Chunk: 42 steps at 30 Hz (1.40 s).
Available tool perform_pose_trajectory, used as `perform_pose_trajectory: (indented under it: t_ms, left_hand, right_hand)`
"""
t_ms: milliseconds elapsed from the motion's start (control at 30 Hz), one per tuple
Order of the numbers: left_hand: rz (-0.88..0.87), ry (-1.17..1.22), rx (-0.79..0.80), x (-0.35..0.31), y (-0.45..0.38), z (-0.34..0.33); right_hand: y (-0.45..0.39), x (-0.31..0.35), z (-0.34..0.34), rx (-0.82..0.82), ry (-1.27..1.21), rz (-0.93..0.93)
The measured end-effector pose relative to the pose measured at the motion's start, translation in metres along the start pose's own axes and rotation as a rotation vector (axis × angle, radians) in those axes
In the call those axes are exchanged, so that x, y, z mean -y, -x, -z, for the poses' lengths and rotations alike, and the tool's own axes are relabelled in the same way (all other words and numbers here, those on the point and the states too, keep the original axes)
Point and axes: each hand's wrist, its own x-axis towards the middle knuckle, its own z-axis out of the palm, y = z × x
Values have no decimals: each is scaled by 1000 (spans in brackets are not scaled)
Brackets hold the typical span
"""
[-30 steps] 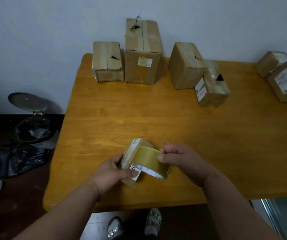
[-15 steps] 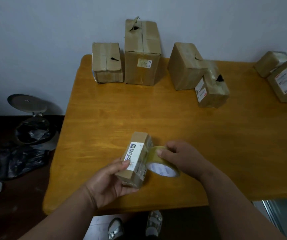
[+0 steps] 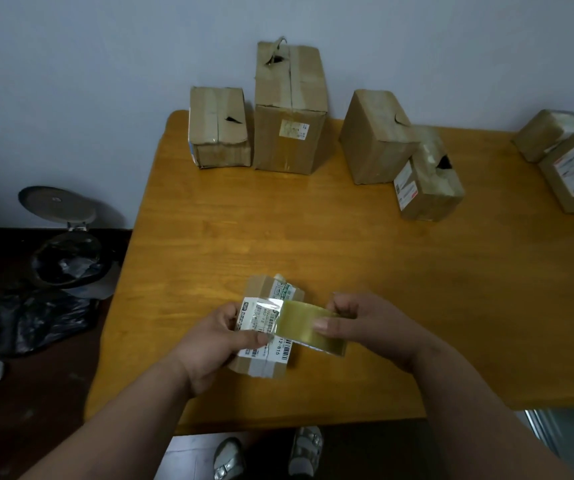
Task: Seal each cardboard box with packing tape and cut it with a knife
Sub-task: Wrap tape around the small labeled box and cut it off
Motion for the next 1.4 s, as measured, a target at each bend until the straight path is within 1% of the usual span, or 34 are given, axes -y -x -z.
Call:
perform_pose_trajectory:
  t_ms: [100, 200, 233, 300, 367, 433, 467, 500, 567, 700, 833, 900, 967, 1067, 1133, 1200, 1267, 1333, 1400]
  left_hand:
    - [-19, -3, -36, 0, 0, 1]
    - [-53, 26, -50, -3, 1, 7]
    - [-63, 34, -30, -5, 1, 7]
    - [-68, 62, 13, -8, 1, 7]
    - [-60, 107, 54, -10, 1, 9]
    - [-51, 163, 84, -11, 3, 15]
    - [-44, 195, 93, -10, 4, 20]
    - [-35, 223, 99, -9, 5, 23]
    - [-15, 276, 130, -7, 7, 26]
    - [26, 395, 240, -1, 9, 19]
    - [160, 607, 221, 13, 12, 14]
    - [215, 551, 204, 16, 14, 9]
    - [206, 498, 164, 14, 14, 5]
    - [131, 515, 125, 7, 11, 6]
    - [113, 496, 170, 3, 12, 10]
    - [132, 451, 196, -1, 13, 11]
    - [152, 419, 144, -2, 12, 8]
    - [134, 427, 73, -1, 10, 7]
    - [132, 519, 75, 1, 12, 8]
  right_hand:
    - [-3, -10, -2, -47, 79, 43]
    - [-10, -21, 4, -166, 403, 0]
    - [-11, -25, 5, -189, 438, -33]
    - [-12, -29, 6, -181, 390, -59]
    - [-10, -27, 8, -132, 307, -45]
    - [-4, -23, 13, -82, 94, -31]
    - [-2, -21, 17, -78, -17, -33]
    - [1, -20, 19, -81, -77, -35]
    - [3, -20, 20, -77, -85, -52]
    - [-1, -19, 7, -59, 8, -87]
    - [-6, -12, -7, -89, 116, -47]
    - [-6, -9, -11, -94, 200, 8]
    - [-5, -7, -14, -106, 246, 25]
    - [-3, -5, -16, -141, 145, 44]
    - [-2, -3, -16, -144, 150, 60]
    - [-1, -3, -17, -143, 156, 67]
    - [0, -3, -17, -158, 114, 73]
    - [1, -5, -16, -152, 32, 74]
    - [3, -6, -14, -143, -95, 62]
